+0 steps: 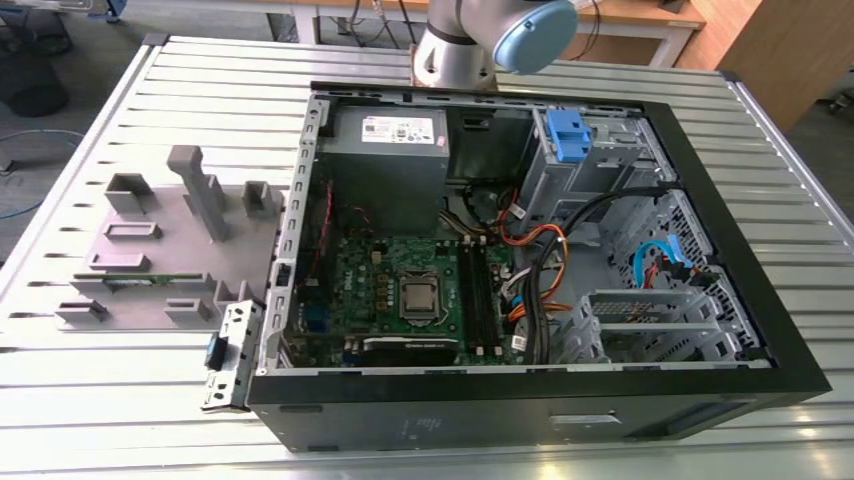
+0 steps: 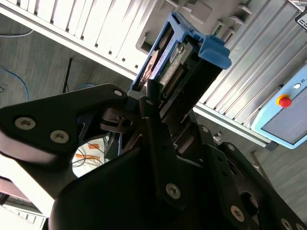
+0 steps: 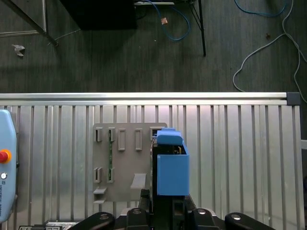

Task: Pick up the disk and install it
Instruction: 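Pick up the disk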

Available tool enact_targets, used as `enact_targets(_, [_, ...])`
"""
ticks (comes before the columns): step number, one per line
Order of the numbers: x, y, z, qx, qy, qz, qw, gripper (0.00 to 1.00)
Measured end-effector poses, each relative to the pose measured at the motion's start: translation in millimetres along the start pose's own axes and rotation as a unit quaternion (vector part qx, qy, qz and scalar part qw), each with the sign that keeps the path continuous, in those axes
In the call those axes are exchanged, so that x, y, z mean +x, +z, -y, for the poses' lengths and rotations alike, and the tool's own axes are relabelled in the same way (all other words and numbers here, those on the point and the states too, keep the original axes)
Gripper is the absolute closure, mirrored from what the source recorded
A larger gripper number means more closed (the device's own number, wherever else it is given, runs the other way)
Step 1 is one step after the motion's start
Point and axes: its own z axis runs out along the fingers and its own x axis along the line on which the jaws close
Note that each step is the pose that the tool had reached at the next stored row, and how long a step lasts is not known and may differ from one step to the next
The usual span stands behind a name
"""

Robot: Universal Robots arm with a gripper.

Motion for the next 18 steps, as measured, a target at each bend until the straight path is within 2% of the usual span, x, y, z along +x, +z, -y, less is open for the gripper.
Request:
enact_targets(6, [0.0, -0.5, 0.0, -0.0001, 0.000, 0.0000, 1.00000, 0.65])
enact_targets(15, [-0.1, -9.1, -0.3, 0.0000, 0.000, 0.0000, 1.00000, 0.65])
enact_targets(18, [-0.1, -9.3, -0.4, 0.0001, 0.000, 0.0000, 1.00000, 0.65])
